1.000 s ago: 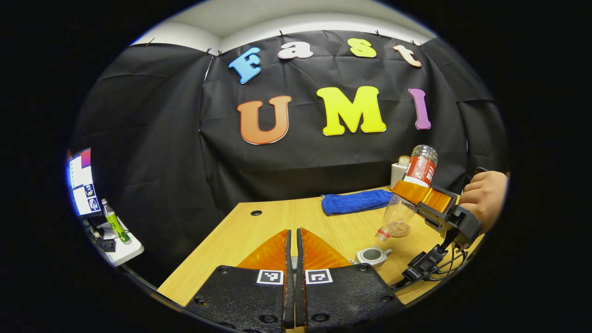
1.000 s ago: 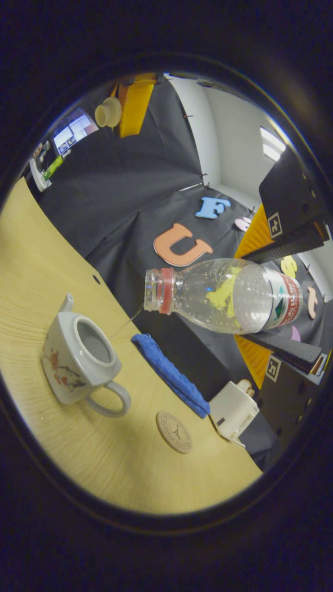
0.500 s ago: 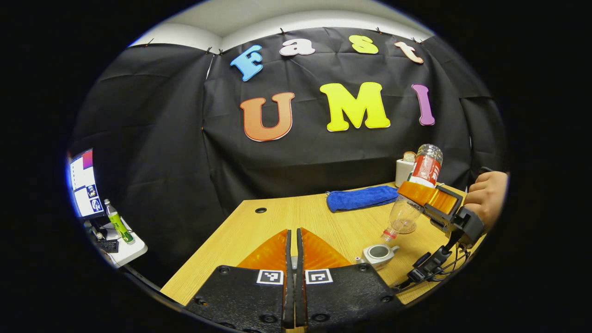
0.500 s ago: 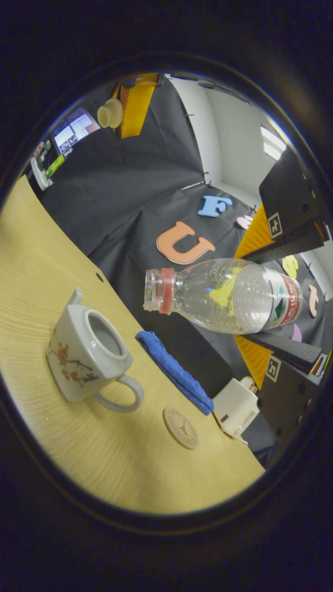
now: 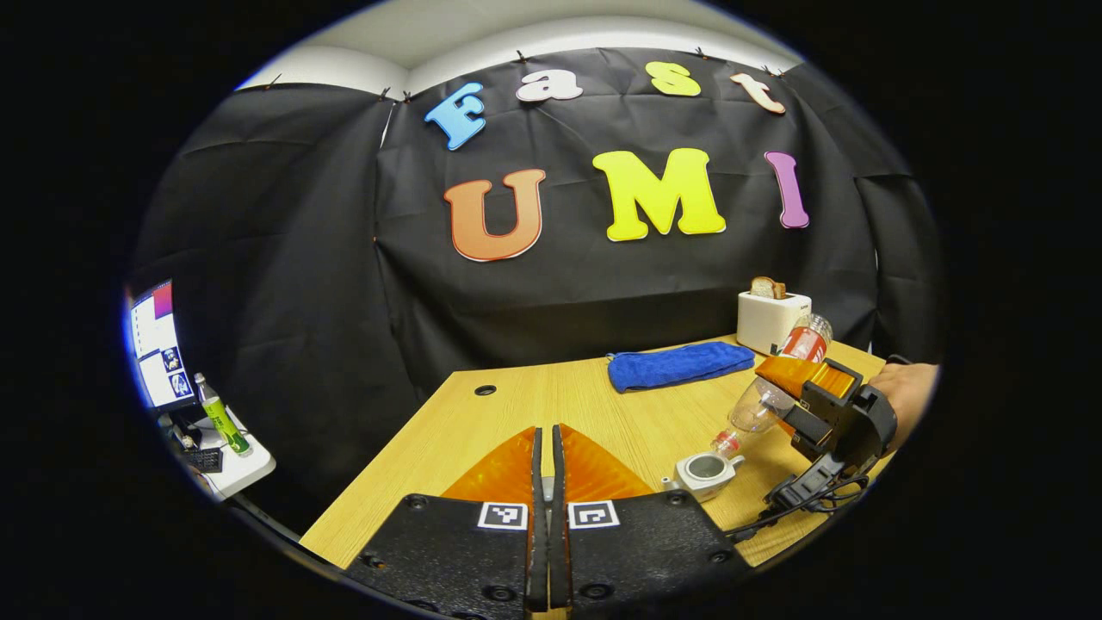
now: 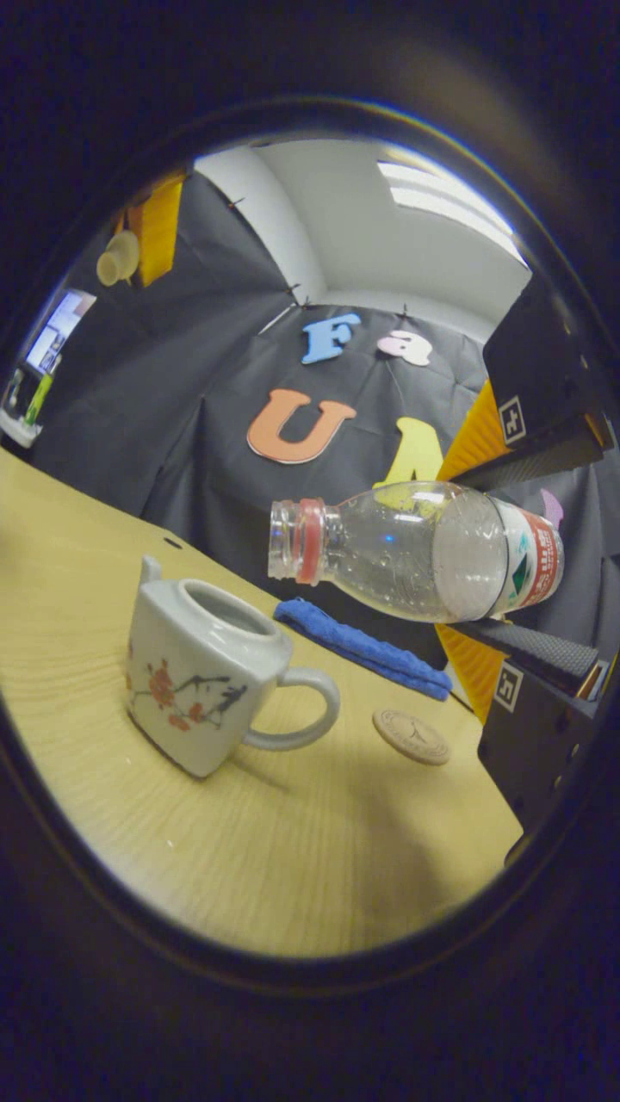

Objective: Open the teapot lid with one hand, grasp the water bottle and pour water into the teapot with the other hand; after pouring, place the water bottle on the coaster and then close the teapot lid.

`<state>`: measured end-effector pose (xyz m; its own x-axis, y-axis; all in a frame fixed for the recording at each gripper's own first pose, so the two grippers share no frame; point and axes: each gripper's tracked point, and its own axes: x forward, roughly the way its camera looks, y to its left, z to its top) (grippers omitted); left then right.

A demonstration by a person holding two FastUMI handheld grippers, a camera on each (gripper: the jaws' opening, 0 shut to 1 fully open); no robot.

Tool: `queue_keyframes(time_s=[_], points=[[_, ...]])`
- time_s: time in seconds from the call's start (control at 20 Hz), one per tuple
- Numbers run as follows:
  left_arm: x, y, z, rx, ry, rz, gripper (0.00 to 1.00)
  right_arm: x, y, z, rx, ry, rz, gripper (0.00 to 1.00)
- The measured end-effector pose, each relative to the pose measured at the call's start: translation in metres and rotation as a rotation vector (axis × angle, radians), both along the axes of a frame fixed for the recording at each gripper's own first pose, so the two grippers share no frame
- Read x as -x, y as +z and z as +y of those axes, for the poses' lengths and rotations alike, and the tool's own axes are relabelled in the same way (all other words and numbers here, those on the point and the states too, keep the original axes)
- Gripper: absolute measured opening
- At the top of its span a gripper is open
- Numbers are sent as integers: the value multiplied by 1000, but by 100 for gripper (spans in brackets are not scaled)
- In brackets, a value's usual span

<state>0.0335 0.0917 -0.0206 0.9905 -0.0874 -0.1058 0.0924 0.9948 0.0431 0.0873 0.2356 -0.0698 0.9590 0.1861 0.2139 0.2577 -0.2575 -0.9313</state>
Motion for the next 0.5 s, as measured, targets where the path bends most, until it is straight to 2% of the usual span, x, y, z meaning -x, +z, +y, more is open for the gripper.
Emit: queue_keyframes(time_s=[0.15, 0.2, 0.4, 0.5], points=[[1, 3, -4, 8, -8, -7, 3, 1, -7, -8, -179, 1, 46, 75], [2, 5, -6, 18, -12, -12, 3, -2, -9, -9, -237, 1, 66, 79], [4, 14, -7, 62, -15, -37, 3, -1, -9, -18, -424, 9, 85, 76], [3, 14, -6, 91, -20, -34, 3, -1, -11, -24, -553, 9, 118, 76]])
